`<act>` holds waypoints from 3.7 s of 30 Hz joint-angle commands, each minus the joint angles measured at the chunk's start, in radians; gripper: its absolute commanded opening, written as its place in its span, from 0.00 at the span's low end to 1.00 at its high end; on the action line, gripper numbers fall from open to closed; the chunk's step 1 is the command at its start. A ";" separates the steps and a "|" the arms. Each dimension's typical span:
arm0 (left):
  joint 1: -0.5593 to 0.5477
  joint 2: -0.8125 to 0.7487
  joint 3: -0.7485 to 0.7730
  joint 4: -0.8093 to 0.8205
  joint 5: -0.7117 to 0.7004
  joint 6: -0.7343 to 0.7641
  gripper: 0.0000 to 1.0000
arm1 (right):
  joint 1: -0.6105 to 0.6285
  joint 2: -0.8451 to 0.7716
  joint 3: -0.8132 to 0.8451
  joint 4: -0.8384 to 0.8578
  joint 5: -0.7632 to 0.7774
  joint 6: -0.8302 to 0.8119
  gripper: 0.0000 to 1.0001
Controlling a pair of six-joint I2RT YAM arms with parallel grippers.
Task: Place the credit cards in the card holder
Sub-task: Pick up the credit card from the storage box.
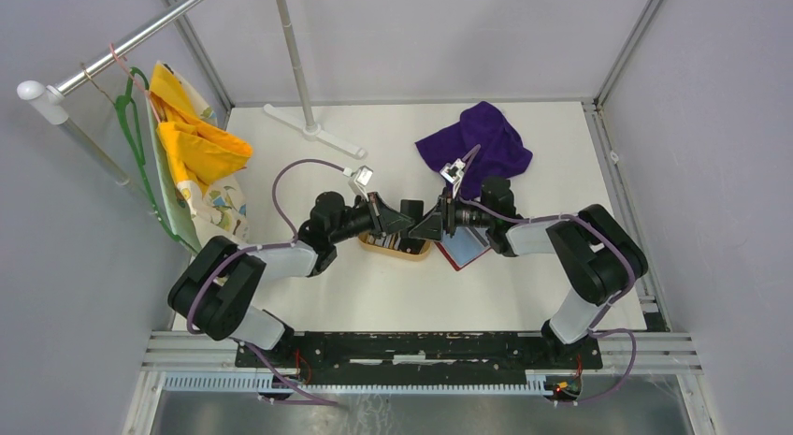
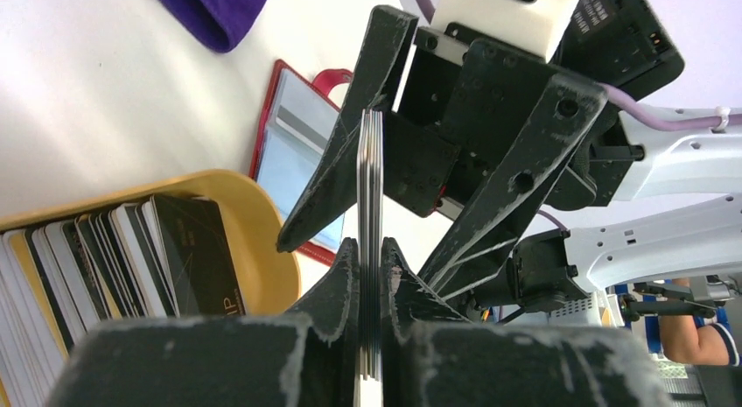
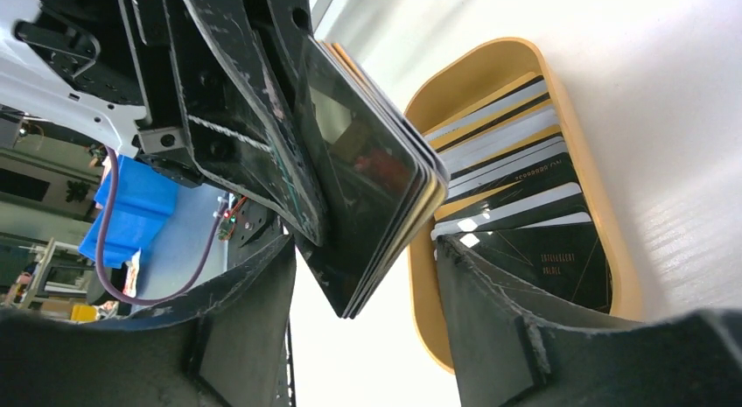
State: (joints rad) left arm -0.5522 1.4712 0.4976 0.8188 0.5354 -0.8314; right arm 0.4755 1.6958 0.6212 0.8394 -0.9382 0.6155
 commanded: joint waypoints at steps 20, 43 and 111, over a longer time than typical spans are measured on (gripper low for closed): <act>0.029 -0.017 0.043 -0.201 -0.025 0.102 0.02 | -0.073 -0.027 0.163 -0.462 0.004 -0.442 0.75; -0.118 0.104 0.462 -0.998 -0.327 0.394 0.02 | -0.201 -0.209 0.192 -0.703 -0.023 -0.766 0.75; -0.122 0.138 0.478 -0.965 -0.251 0.305 0.18 | -0.208 -0.211 0.187 -0.692 -0.076 -0.740 0.75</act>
State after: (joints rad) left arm -0.6868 1.6615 0.9810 -0.1822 0.2676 -0.4965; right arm 0.2722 1.4971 0.7963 0.1177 -0.9909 -0.1307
